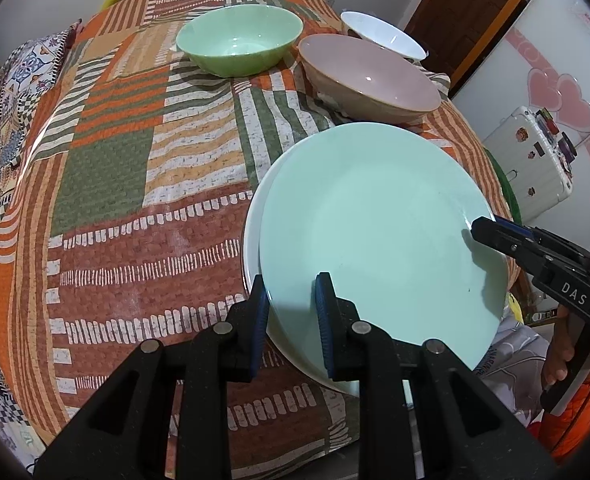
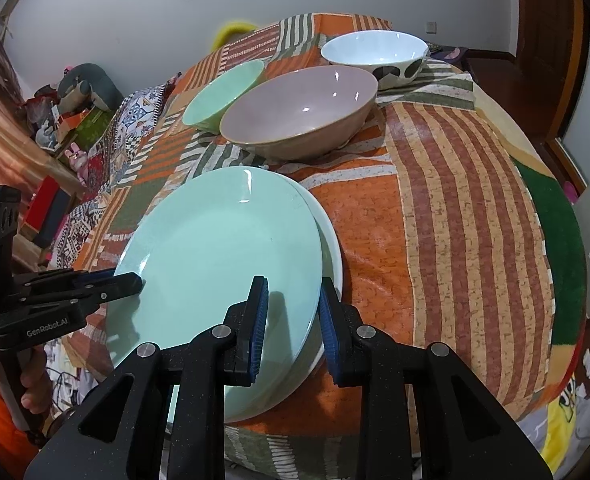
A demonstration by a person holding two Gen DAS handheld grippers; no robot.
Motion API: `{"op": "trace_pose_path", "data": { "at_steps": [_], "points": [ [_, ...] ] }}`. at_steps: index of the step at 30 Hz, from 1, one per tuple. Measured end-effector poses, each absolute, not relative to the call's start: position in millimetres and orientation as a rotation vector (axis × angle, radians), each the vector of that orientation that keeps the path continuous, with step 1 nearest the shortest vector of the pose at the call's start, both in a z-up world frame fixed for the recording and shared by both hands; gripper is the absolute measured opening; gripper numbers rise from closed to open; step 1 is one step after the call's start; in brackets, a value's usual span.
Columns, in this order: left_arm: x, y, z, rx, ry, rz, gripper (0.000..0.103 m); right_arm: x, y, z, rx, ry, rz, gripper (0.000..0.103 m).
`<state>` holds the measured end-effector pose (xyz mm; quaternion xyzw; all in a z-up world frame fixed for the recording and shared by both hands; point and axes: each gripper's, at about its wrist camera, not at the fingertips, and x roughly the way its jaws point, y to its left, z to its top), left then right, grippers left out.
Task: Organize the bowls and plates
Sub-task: 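Lower the mint green plate onto the white plate, open both grippers, then move both grippers to the pale pink bowl rim and close them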
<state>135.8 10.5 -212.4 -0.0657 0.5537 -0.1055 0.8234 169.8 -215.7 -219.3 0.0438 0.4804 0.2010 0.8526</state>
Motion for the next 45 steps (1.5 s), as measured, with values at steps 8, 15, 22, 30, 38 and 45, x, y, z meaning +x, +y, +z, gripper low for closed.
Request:
{"op": "trace_pose_path", "data": {
  "at_steps": [8, 15, 22, 30, 38, 45],
  "points": [
    [137.8, 10.5, -214.2, -0.143, 1.183, -0.226, 0.022, 169.8, -216.5, -219.3, 0.085, 1.011, 0.429, 0.025],
    [137.9, 10.6, -214.7, -0.141, 1.189, -0.232, 0.023, 170.2, -215.4, -219.8, 0.073, 1.009, 0.43, 0.025],
    [139.4, 12.4, -216.3, -0.146, 1.193, -0.24, 0.024, 170.7, -212.1, -218.5, 0.033, 1.014, 0.435, 0.025],
    [140.0, 8.1, -217.7, -0.117, 1.187, -0.233, 0.024, 166.5, -213.0, -212.0, -0.022, 0.98, 0.417, 0.029],
    [137.7, 3.1, -214.8, -0.057, 1.18, -0.203, 0.024, 166.2, -208.6, -217.1, -0.016, 0.985, 0.437, 0.029],
    [139.2, 0.6, -200.1, -0.034, 1.133, -0.203, 0.03, 166.6, -210.3, -217.9, -0.002, 0.98, 0.44, 0.029]
  ]
}}
